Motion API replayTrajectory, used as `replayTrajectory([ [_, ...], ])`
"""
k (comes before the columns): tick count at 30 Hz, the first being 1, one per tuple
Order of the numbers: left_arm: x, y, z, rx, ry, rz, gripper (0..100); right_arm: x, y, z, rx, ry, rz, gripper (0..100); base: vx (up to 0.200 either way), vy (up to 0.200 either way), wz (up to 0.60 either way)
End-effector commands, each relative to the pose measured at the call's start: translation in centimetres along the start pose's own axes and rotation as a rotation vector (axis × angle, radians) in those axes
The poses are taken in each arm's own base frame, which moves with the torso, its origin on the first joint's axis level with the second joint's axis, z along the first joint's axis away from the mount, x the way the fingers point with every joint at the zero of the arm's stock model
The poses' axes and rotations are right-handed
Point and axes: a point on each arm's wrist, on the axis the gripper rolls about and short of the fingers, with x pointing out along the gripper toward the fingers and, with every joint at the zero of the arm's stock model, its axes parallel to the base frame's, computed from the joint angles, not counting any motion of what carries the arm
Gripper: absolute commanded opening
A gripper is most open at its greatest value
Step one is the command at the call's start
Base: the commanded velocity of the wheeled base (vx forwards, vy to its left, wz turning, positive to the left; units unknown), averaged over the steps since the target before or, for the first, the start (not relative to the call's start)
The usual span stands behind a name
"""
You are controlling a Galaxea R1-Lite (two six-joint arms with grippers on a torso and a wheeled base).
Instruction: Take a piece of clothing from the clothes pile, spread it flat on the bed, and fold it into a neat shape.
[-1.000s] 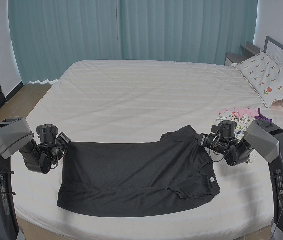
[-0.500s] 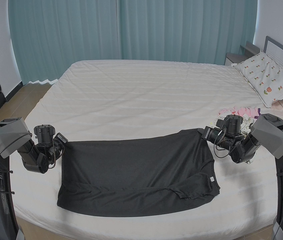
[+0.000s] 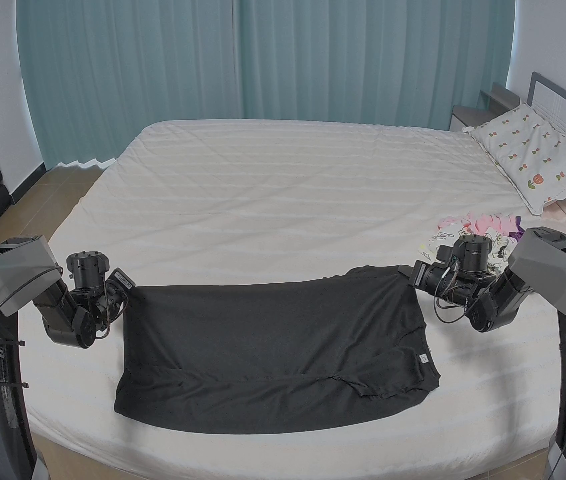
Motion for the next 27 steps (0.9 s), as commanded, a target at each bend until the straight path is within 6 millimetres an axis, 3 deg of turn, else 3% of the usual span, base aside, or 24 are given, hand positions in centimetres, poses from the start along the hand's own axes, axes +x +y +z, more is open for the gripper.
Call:
replayTrajectory([
  [1,-0.3,0.2,0.0,0.004,0.007,0.008,0,-1.2,0.5,0.2,-0.013,0.000,0.007,0,0.000,0.000,0.00],
  [8,-1.5,1.3,-1.0,0.071,0.047,0.025,0,-2.8,0.4,-0.6,0.003,0.050,0.013,0,0.000,0.000,0.00],
  [17,-4.1,2.5,-1.8,0.135,0.112,0.013,0,-5.1,-0.2,-3.4,-0.009,0.146,0.008,0,0.000,0.000,0.00],
  [27,-5.9,5.9,-4.7,0.241,0.214,0.090,0,-7.0,-0.8,-6.7,-0.061,0.260,-0.006,0,0.000,0.000,0.00],
])
